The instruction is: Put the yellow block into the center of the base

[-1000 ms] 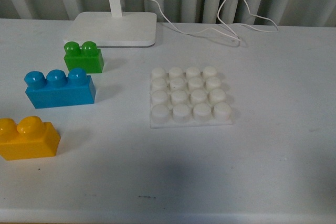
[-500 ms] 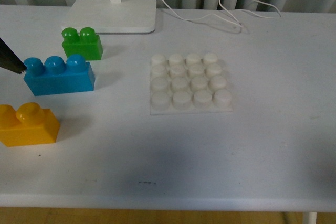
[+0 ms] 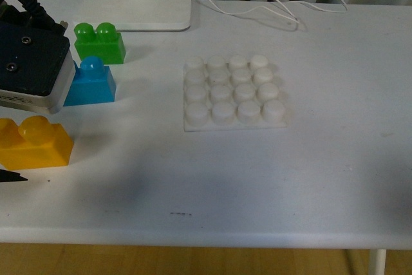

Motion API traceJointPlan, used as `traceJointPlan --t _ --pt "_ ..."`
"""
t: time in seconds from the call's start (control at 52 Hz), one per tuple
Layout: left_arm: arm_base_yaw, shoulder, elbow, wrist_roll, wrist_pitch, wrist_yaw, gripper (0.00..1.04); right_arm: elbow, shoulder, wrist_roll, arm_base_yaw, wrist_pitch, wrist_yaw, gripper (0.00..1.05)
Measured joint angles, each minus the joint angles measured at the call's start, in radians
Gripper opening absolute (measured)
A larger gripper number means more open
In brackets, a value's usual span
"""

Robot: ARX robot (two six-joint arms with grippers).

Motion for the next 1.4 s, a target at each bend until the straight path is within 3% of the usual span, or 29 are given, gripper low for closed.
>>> traceJointPlan --t 0.385,0.538,0.808,0.981,1.115,1.404 --pt "0.042 0.07 0.012 -0.008 0.032 -0.021 0.97 0.0 0.0 0.0 0.0 0.0 0.0 0.95" --pt "0.049 0.088 0.016 -0.011 0.035 -0.021 0.66 0.0 0.0 0.0 0.0 0.0 0.0 0.95" --pt "0.044 0.09 0.022 -0.032 0.019 -0.033 0.32 0.0 0.0 0.0 0.0 0.0 0.0 0.95" --pt "-0.006 0.066 0.083 -0.082 -0.045 -0.001 0.32 0.0 0.0 0.0 0.0 0.0 0.0 0.95" --pt "-0.108 0.048 0.209 -0.171 -0.075 0.056 0.32 0.0 0.0 0.0 0.0 0.0 0.0 0.95" --pt "-0.27 0.213 0.495 -0.274 -0.071 -0.023 0.32 0.0 0.0 0.0 0.0 0.0 0.0 0.95"
